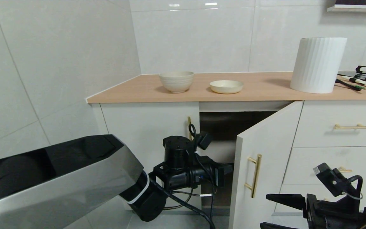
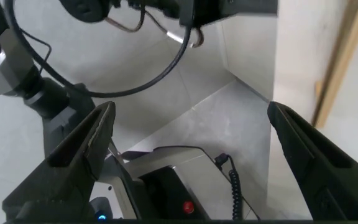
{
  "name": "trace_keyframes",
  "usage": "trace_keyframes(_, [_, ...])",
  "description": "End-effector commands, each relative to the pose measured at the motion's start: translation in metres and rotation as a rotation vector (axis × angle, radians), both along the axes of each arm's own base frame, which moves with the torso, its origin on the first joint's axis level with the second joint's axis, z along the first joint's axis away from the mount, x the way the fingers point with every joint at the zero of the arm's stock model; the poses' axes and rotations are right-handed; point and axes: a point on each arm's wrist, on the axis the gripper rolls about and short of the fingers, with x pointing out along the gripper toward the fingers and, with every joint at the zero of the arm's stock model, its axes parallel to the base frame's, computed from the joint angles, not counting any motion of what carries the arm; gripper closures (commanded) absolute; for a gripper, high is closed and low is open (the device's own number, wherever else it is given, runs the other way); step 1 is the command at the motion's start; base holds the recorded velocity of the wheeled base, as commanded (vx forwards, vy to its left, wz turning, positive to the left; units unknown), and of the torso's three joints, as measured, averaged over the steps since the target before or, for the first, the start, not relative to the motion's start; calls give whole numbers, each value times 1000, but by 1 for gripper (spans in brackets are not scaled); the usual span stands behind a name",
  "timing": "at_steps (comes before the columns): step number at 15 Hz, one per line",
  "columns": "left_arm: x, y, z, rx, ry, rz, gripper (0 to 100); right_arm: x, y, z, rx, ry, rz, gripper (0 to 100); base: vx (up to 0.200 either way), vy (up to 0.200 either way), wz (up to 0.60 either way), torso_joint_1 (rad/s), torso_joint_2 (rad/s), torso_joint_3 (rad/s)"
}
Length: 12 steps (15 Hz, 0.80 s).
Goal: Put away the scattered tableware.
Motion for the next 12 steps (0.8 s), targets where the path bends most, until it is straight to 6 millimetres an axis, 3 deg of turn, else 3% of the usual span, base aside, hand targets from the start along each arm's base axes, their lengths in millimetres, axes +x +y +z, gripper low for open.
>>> trace_keyframes(1, [5, -5, 2, -9, -11, -1, 100, 0, 1, -1, -1, 3, 4, 0, 0, 0, 0, 0, 0, 0])
trace_keyframes(6, [15, -14, 8, -5, -6, -2, 100, 0, 1, 0, -1, 2, 4, 0, 0, 0, 0, 0, 0, 0])
trace_keyframes(9, [-6, -34, 19, -19, -25, -69, 100, -2, 2, 1, 4, -6, 13, 0, 0, 0, 0, 0, 0, 0])
trace_keyframes(12, [-38, -57, 47, -24, -32, -161, 100, -19, 10, 18, 52, -85, 98, 0, 0, 0, 0, 0, 0, 0])
